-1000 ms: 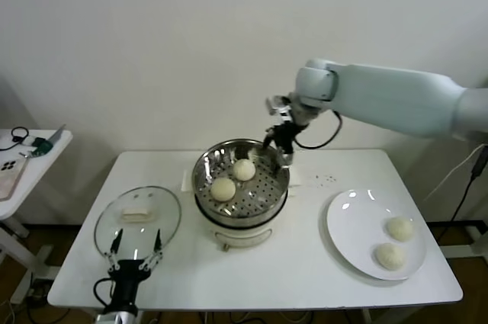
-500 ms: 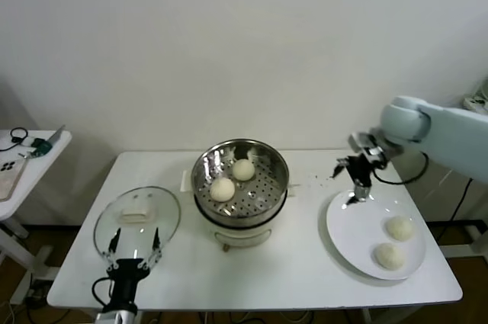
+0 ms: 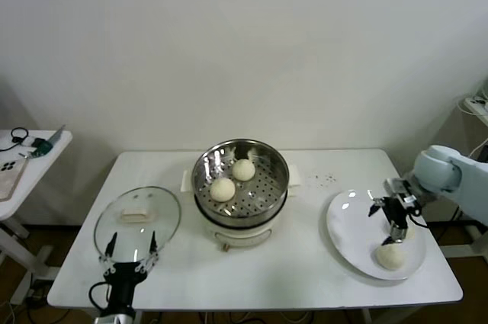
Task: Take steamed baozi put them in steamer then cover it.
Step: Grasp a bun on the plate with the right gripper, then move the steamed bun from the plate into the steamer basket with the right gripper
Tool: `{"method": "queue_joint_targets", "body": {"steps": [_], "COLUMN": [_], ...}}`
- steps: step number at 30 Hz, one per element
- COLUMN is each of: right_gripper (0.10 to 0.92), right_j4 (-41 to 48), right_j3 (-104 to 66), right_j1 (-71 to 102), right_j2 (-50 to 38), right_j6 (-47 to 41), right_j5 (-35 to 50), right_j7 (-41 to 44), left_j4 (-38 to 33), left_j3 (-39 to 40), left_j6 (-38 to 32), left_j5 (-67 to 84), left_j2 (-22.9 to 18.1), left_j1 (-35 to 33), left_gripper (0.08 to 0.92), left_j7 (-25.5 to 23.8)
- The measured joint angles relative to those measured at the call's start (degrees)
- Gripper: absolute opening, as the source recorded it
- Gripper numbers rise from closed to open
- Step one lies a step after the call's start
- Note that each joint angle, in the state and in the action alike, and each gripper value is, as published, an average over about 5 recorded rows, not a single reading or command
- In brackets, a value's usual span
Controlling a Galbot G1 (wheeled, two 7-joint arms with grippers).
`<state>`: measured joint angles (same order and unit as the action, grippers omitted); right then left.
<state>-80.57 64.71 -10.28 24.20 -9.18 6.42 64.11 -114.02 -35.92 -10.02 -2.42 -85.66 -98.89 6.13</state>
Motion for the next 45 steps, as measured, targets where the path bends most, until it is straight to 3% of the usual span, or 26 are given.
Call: {"method": "queue_joint_targets", "body": {"steps": [22,33,45], "right_gripper": [0.823,0.713,0.695], "right_j4": [4.0,4.5,3.4], "right_j3": [-4.7,-5.7,-1.8], "right_j1": [8.7,9.4,2.3], "right_j2": [1.1,1.7,3.3], "right_j6": [0.9,1.2,3.4], "right_j5": [-5.8,-6.5,-4.9], "right_j7": [0.6,0.8,1.8], "left_j4": [0.6,0.5,0.4], "left_j3": [-0.1,-0.1,-0.1], "left_j6": [-0.1,0.0,-0.1], "left_j5": [-0.4,-0.5,-0.5], "left_j2": [-0.1,-0.1,0.0], "left_j1": [-0.2,0.0,-0.2], "left_gripper": [0.823,0.823,0.823], "left_j7": [0.1,0.1,0.1]}}
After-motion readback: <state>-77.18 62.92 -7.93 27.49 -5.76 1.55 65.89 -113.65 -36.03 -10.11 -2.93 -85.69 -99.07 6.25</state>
